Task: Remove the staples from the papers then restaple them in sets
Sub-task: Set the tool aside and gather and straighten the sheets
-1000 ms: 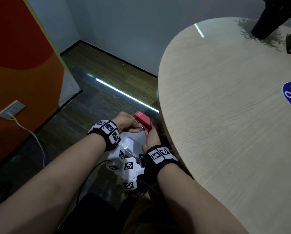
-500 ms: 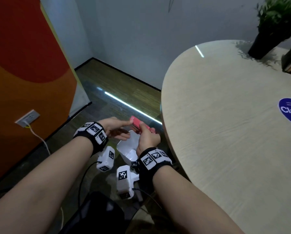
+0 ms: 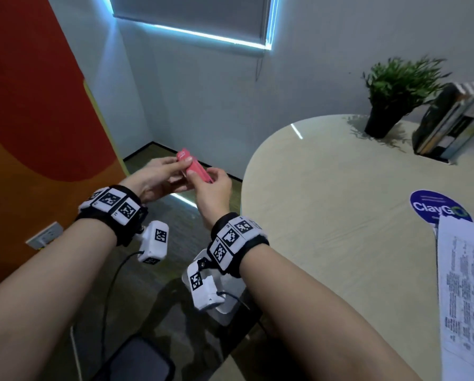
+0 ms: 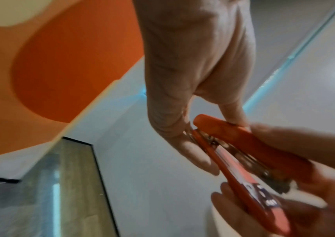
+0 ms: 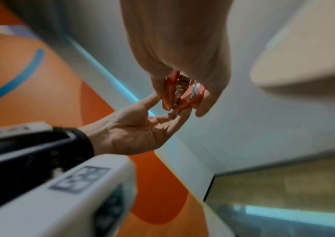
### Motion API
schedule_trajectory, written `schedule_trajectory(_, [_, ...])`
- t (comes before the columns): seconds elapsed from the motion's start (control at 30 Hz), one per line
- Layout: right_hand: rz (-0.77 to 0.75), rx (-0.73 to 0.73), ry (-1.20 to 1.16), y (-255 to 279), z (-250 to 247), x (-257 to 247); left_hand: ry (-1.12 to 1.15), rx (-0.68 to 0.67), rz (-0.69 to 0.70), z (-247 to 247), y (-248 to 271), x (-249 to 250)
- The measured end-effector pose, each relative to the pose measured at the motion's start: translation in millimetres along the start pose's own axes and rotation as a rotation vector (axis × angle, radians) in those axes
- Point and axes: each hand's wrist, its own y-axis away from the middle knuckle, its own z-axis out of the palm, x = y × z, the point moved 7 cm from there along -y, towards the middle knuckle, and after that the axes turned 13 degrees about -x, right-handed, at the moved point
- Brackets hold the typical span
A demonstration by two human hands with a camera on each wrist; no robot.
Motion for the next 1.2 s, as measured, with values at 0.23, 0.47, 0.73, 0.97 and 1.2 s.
schedule_trajectory(0.23, [-0.071, -0.004, 0.385, -10.0, -84.8, -53.3, -0.191, -0.066, 0.041, 95.1, -28.5, 28.5])
schedule_trajectory(0.47, [0.093, 0.166, 0.303, -20.8, -212.6, -48.5, -0.903, -0.181, 0.034, 204.2, -70.8, 14.5])
schedule_trajectory(0.73, [0.346, 0.394, 0.556, -18.3, -314.8, -19.8, -1.712, -0.393, -0.225, 237.2, -91.2, -54.1])
schedule_trajectory(0.97, [0.398, 0.380, 0.626, -42.4, -328.3, -9.1, -1.776, -0.412, -0.226, 240.6, -98.2, -57.1])
schedule_trajectory(1.2, [0.427, 0.380, 0.776, -71.5, -341.6, -12.1, -1.799, -0.409, -0.226, 244.3, -102.0, -56.4])
